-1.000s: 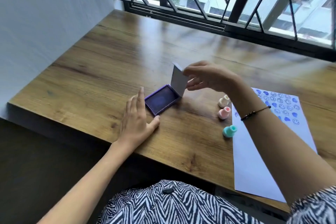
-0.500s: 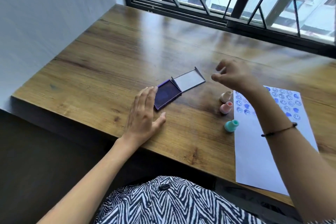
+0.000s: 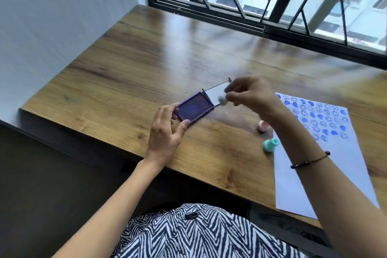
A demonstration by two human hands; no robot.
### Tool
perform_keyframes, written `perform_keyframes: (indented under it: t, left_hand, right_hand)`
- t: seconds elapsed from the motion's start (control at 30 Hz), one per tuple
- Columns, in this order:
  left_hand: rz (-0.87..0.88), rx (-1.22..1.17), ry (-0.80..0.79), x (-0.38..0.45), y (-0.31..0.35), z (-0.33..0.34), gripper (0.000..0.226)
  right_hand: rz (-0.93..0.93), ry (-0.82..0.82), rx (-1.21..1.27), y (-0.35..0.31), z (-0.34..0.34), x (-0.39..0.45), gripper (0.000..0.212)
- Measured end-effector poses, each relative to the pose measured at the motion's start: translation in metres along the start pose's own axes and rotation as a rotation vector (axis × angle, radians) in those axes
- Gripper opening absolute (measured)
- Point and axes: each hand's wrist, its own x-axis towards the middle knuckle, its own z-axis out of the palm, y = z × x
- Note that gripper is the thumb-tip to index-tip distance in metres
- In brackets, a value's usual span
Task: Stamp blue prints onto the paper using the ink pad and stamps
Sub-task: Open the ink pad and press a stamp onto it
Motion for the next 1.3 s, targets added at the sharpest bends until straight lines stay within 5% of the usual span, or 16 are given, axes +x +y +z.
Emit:
perform_keyframes:
  t: [0.17,0.4,1.07,1.3]
  left_hand:
    - [0.023,-0.072,-0.043,0.000,0.004,-0.004,0.043]
    - [0.023,-0.074,0.025,0.000,0.001,-0.008,0.030]
    - [-0.205,-0.115,0.054,0.006,-0.013,-0.012,0.022]
    - [-0.159,-0.073,-0.010,0.003,-0.012,-0.014,0.025]
  right_hand:
    - [0.016,-0.265,0.347,-0.022,0.043,-0.009,0.017]
    - [0.104,-0.294,0.486,-0.017,0.075,-0.017,0.004]
    - [-0.296,0.110,-0.154,-0.016,0.072,-0.003,0.010]
    - [-0.430,-0.062,-0.538,-0.017,0.085,0.015,0.015]
